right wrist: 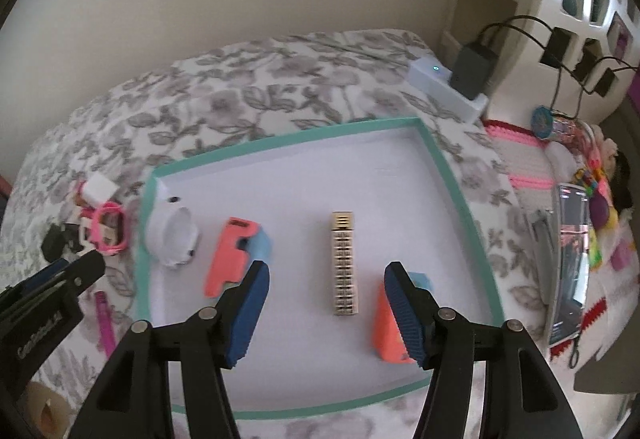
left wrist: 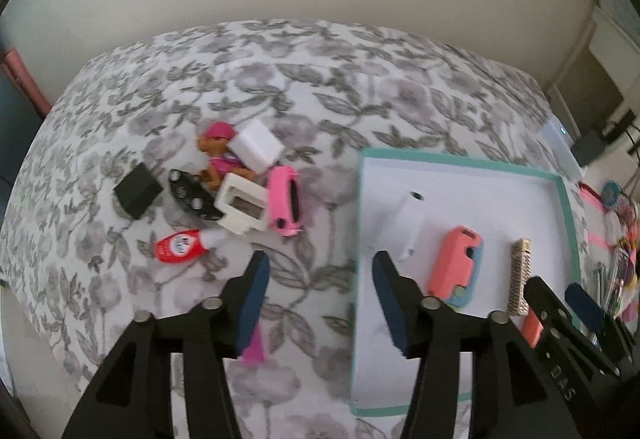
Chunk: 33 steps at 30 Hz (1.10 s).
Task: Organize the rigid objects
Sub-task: 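Move both open tools back from the tray toward the toy pile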
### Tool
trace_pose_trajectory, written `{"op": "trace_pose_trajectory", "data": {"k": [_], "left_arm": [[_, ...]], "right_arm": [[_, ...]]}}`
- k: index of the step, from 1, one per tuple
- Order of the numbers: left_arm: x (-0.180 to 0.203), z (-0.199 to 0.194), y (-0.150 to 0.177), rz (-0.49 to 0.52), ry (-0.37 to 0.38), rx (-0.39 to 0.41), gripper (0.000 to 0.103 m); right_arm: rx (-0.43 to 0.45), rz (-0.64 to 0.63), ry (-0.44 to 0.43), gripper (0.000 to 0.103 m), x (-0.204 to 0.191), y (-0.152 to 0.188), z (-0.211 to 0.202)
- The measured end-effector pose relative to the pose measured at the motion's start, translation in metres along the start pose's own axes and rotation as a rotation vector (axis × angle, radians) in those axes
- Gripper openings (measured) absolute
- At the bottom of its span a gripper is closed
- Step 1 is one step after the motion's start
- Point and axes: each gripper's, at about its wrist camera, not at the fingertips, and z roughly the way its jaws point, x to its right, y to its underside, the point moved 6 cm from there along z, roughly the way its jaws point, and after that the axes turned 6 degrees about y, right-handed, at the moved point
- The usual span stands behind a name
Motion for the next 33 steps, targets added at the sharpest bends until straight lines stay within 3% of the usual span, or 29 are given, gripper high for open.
{"op": "trace_pose_trajectory", "data": {"k": [2, 4, 9, 15, 22, 33], "left_arm": [[-0.013, 0.000, -0.003, -0.019, -0.020, 0.005, 0.062], [-0.027, 0.001, -0.005, -0.040, -0.035, 0.005, 0.076], [-0.075, 0.004, -0.008, -0.136, -0.067, -0.012, 0.085], [-0.128, 0.007, -0.006, -0.247, -0.105, -0.025, 0.085], [-0.177, 0.008, -0.001, -0.331, -0.161, -0.035, 0.085], [-0.209, 0.015, 0.001, -0.377, -0.169, -0.045, 0.085]], "right_arm": [[0.001, 0.003, -0.028, 0.064, -0.008, 0.000, -0.003], [0.008, -0.001, -0.056, 0.064, -0.018, 0.001, -0.006], [-0.006, -0.047, -0.169, 0.069, -0.060, 0.007, -0.009], [-0.001, -0.142, -0.197, 0.079, -0.106, 0.017, -0.011], [0.002, -0.237, -0.244, 0.103, -0.153, 0.028, -0.013], [-0.014, -0.281, -0.287, 0.103, -0.197, 0.040, -0.010]]}}
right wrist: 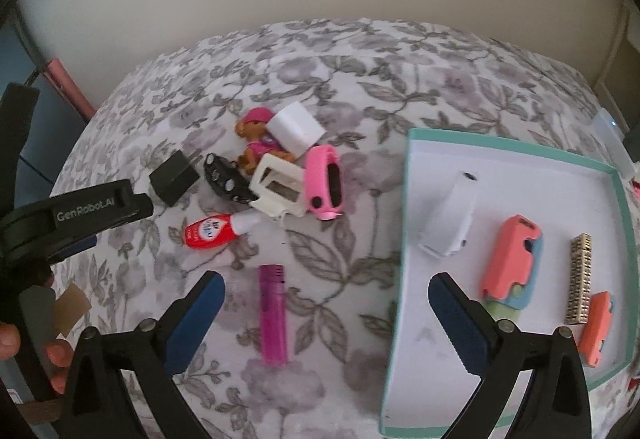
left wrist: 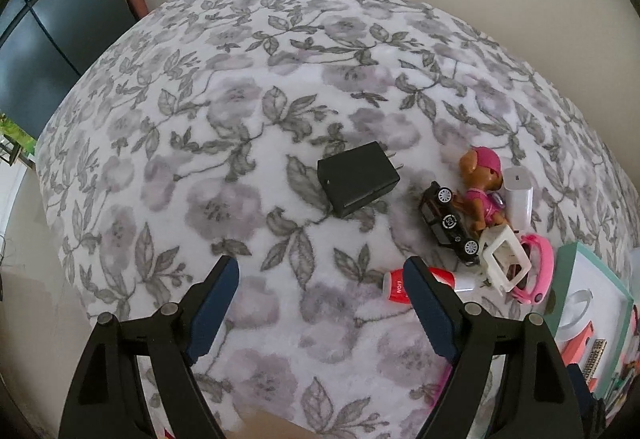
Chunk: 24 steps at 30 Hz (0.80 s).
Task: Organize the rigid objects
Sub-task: 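Move both open tools back from the tray toward the toy pile, then grasp the purple lighter with right tool while left tool grasps red glue bottle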
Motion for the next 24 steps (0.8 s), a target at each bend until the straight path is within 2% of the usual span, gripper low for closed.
{"op": "trace_pose_trajectory", "data": {"k": [9, 20, 24], "left_arm": [[0.001, 0.021, 0.006, 0.004, 0.028, -0.073, 0.085], [0.020, 0.036, 0.009, 0.041, 0.075, -0.115, 0.085], [0.027, 0.038, 0.009, 0.051, 0.101, -0.121, 0.085]], "right_arm": [[-0.083, -0.077, -0.002, 0.102, -0.028, 0.015, 0.029], [-0.183, -0.140, 0.013, 0.075, -0.042, 0.038, 0.055], [-0.182, -0.152, 0.034, 0.068, -0.043, 0.041, 0.056]]}}
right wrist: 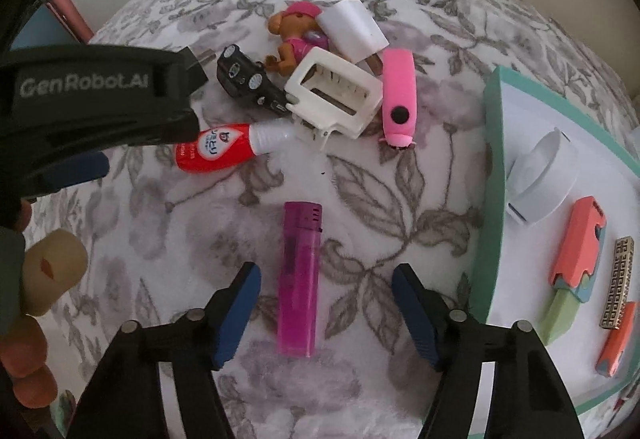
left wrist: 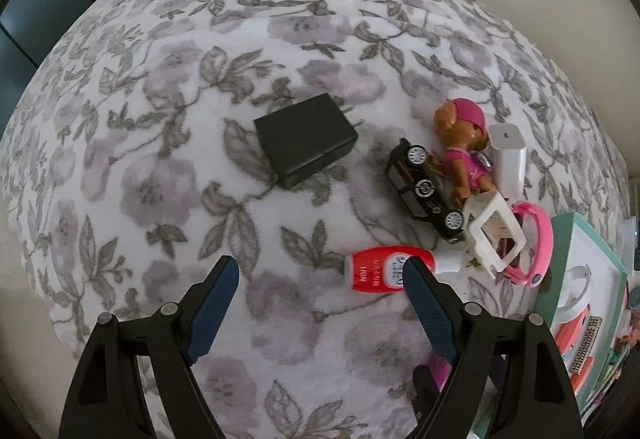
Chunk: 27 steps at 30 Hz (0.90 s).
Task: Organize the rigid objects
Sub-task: 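Grasp the purple lighter with right tool while left tool grasps red glue bottle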
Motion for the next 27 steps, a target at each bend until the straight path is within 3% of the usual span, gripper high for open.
{"op": "trace_pose_trajectory", "data": {"k": [5, 9, 17, 27], "left_arm": [[0.012, 0.001, 0.001, 0.017, 0.026, -0.002, 0.085], [0.026, 0.006, 0.001, 0.033, 0.051, -0.011, 0.085], [0.046, 0.015, 0.002, 0.080, 0.063, -0.001, 0.085], [0.065, 0.027, 0.003, 0.114, 0.046, 0.033, 0.085]], "right_arm": [[-0.003, 0.013, 0.020, 0.050, 0.003, 0.002, 0.000], [-0.013, 0.046, 0.004, 0.045, 0.009, 0.005, -0.002], [-0.019, 0.071, 0.009, 0.023, 0.030, 0.004, -0.004], [-0.025, 0.099, -0.034, 0.021, 0.047, -0.004, -0.002]]}}
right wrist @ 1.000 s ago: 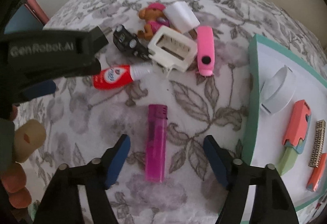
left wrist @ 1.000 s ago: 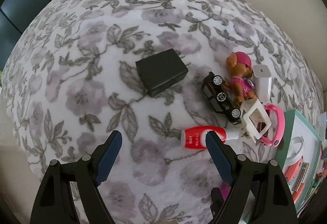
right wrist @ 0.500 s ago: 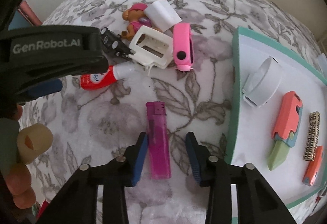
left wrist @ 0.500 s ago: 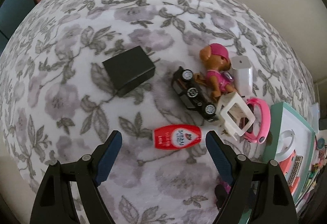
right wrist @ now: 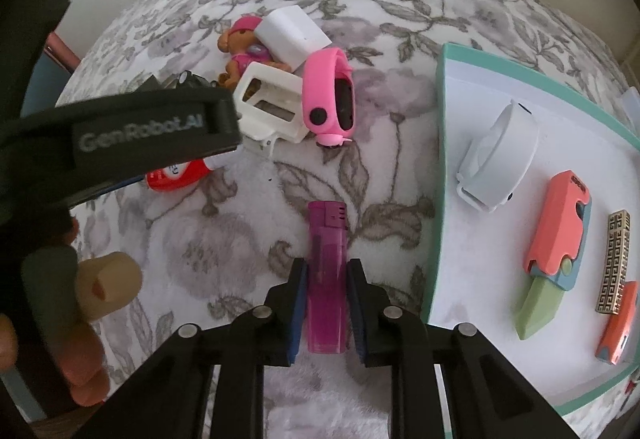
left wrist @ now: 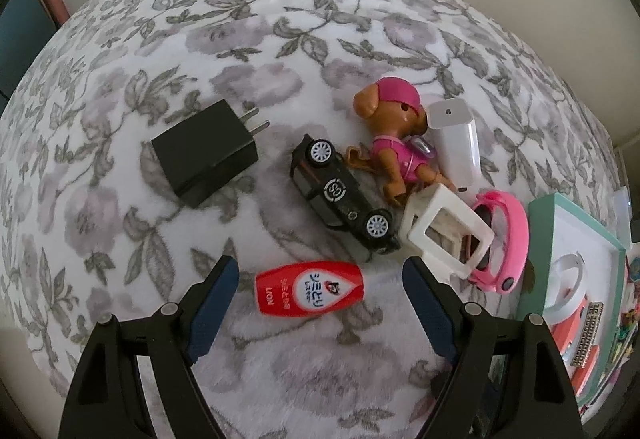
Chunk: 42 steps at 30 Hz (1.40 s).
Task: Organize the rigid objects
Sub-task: 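Grasp the purple lighter with right tool while left tool grasps red glue bottle, then carry lighter and glue bottle into the tray and open both tools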
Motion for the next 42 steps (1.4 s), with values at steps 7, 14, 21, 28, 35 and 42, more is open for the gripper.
{"op": "trace_pose_trajectory", "data": {"k": [7, 14, 21, 28, 35, 42], "left_arm": [[0.000, 0.007, -0.006, -0.001, -0.017, 0.027, 0.085], [-0.001, 0.012, 0.002, 0.024, -0.042, -0.011, 0.085], [0.000, 0.016, 0.006, 0.017, -0.037, -0.033, 0.084], [-0.008, 0.015, 0.005, 0.023, -0.025, -0.031, 0.079], [-0.008, 0.013, 0.006, 0.025, -0.024, -0.034, 0.079], [-0.006, -0.002, 0.006, 0.031, -0.027, -0.024, 0.079]], "right_arm": [[-0.001, -0.009, -0.008, 0.021, -0.001, -0.002, 0.001], [-0.003, -0.009, -0.009, 0.021, 0.001, -0.005, 0.005], [-0.004, -0.004, -0.008, 0.021, 0.000, -0.003, 0.002], [-0.004, -0.002, -0.014, 0.021, 0.000, -0.003, 0.002], [-0.004, -0.004, -0.011, 0.021, 0.000, -0.003, 0.002], [-0.008, -0.007, -0.012, 0.021, -0.001, -0.002, 0.001]]}}
